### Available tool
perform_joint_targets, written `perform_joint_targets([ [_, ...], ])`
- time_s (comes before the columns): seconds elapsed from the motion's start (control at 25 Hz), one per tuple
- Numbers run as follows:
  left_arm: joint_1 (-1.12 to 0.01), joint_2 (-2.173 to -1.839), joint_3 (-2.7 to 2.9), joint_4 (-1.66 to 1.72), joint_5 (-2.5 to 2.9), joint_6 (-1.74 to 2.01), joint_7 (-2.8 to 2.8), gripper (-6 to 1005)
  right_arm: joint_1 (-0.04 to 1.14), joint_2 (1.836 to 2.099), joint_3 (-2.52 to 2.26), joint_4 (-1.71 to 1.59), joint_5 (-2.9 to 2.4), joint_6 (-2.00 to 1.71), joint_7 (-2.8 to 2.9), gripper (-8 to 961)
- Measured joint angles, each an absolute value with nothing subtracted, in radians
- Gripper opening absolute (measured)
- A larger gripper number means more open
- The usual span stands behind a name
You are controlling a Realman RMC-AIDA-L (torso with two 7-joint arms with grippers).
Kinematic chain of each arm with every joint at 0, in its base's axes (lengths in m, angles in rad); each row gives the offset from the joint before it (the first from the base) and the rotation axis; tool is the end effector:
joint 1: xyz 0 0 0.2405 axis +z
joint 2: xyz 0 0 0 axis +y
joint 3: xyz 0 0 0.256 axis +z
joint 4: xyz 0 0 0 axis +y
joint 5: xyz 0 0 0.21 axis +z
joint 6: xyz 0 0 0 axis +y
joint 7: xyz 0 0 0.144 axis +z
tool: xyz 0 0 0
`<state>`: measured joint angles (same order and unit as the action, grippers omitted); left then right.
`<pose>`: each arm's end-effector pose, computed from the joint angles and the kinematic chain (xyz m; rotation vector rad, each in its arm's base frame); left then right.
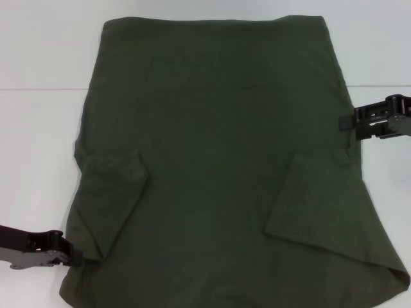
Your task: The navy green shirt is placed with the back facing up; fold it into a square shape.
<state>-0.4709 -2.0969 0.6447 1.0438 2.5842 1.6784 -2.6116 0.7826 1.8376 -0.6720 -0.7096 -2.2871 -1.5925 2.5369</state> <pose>-0.3149 0.3004 0.0447 -2.0589 -2.0389 -0.0525 0.2336 0.4075 0.0978 -2.3279 1.7481 0.3654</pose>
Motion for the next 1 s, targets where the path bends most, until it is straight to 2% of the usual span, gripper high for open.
perform_joint_targets([
  [0.2,-0.471,-2.093,0.635,1.037,2.562,1.689,-2.599,111,0.776,1.837,-0.676,-0.712,-2.288,-1.611,2.514,644],
  [0.36,-0.471,-2.063,0.588,1.001,2.445,1.751,-2.546,34,0.755,1.828,-0.684,-0.715,-2.308,-1.688,2.453,644],
  [0.52,-0.482,-2.031,0.551,0.947,2.373,1.776,-2.512,32,0.705,1.819,-0.685,-0.764,-2.378,-1.773,2.451,643],
  [0.68,-0.498,-2.017,0.55,0.919,2.365,1.748,-2.509,33,0.654,1.819,-0.681,-0.816,-2.484,-1.816,2.482,644],
  [1.0,-0.53,-2.014,0.56,0.887,2.372,1.718,-2.501,33,0.621,1.859,-0.701,-0.853,-2.54,-1.817,2.409,643],
])
